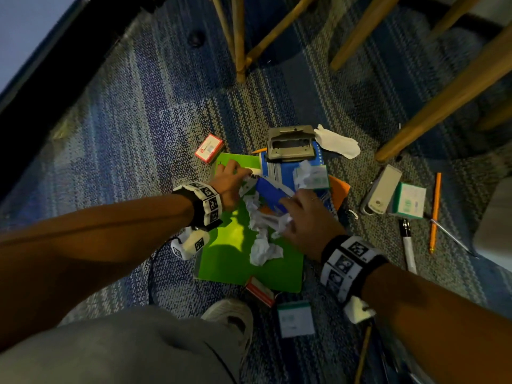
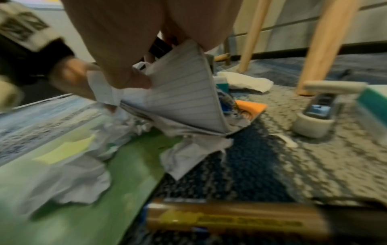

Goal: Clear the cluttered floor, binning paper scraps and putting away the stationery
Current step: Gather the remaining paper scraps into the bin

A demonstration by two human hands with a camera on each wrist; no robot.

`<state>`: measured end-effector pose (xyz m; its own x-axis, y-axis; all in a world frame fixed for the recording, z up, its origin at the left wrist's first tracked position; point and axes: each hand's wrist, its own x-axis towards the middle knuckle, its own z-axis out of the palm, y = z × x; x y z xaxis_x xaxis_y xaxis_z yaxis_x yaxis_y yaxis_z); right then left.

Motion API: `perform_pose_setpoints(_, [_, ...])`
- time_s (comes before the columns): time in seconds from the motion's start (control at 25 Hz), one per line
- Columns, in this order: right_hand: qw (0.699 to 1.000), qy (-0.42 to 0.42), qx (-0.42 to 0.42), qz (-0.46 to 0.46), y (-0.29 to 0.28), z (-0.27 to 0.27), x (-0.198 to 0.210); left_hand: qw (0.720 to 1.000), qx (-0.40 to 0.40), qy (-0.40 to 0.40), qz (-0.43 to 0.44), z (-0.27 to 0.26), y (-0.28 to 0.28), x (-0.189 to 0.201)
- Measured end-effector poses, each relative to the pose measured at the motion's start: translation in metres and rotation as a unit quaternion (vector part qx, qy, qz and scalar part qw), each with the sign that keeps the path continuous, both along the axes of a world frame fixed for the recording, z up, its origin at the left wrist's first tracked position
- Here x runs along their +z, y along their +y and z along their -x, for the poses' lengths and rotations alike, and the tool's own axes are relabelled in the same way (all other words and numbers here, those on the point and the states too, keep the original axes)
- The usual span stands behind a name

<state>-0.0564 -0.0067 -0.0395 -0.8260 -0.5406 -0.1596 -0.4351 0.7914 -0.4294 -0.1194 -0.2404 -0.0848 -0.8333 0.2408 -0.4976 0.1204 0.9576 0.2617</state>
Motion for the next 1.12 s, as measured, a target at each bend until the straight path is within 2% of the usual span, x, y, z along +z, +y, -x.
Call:
perform_pose_setpoints(0.08, [0.999, 0.010, -0.042, -0.006, 0.021, 0.012, -0.002, 0.999, 0.016, -0.036, -0.002, -0.012, 0.017, 0.006])
perform_pose_setpoints(0.2, [0.996, -0.013, -0.054, -0.065, 0.052, 0.016, -0.016, 0.995, -0.075, -0.055, 0.029, -0.032, 0.047, 0.011])
perform_pose_setpoints(0.36, [0.990, -0.039, -0.043, -0.127, 0.073, 0.008, -0.014, 0.990, -0.068, -0.116, -0.032, -0.059, 0.076, 0.014])
perform_pose_setpoints(0.4, [0.987, -0.075, -0.036, -0.141, 0.077, 0.003, -0.014, 0.991, -0.069, -0.107, -0.035, -0.065, 0.082, 0.015])
perform_pose_setpoints(0.48, [0.970, -0.187, -0.081, -0.135, 0.086, -0.008, -0.009, 0.995, -0.048, -0.080, -0.030, -0.078, 0.092, 0.016])
perform_pose_setpoints(0.56, [0.958, -0.219, -0.173, -0.069, 0.091, -0.022, -0.012, 0.997, -0.021, -0.062, -0.038, -0.093, 0.102, 0.015])
perform_pose_setpoints(0.64, [0.945, -0.218, -0.243, -0.010, 0.089, -0.034, -0.020, 0.994, -0.095, 0.002, -0.050, -0.111, 0.110, 0.009])
perform_pose_setpoints(0.72, [0.944, -0.238, -0.230, 0.005, 0.089, -0.041, -0.027, 0.970, -0.223, 0.082, -0.047, -0.127, 0.115, 0.001])
perform_pose_setpoints(0.8, [0.951, -0.243, -0.190, 0.026, 0.091, -0.049, -0.032, 0.950, -0.281, 0.121, -0.060, -0.127, 0.110, -0.005])
perform_pose_setpoints(0.92, [0.942, -0.247, -0.205, 0.096, 0.092, -0.057, -0.031, 0.932, -0.327, 0.137, -0.079, -0.112, 0.092, -0.016])
perform_pose_setpoints(1.04, [0.915, -0.235, -0.305, 0.124, 0.085, -0.059, -0.034, 0.928, -0.336, 0.125, -0.097, -0.092, 0.077, -0.024])
perform_pose_setpoints(1.12, [0.883, -0.229, -0.390, 0.123, 0.083, -0.055, -0.032, 0.929, -0.331, 0.101, -0.132, -0.079, 0.068, -0.023])
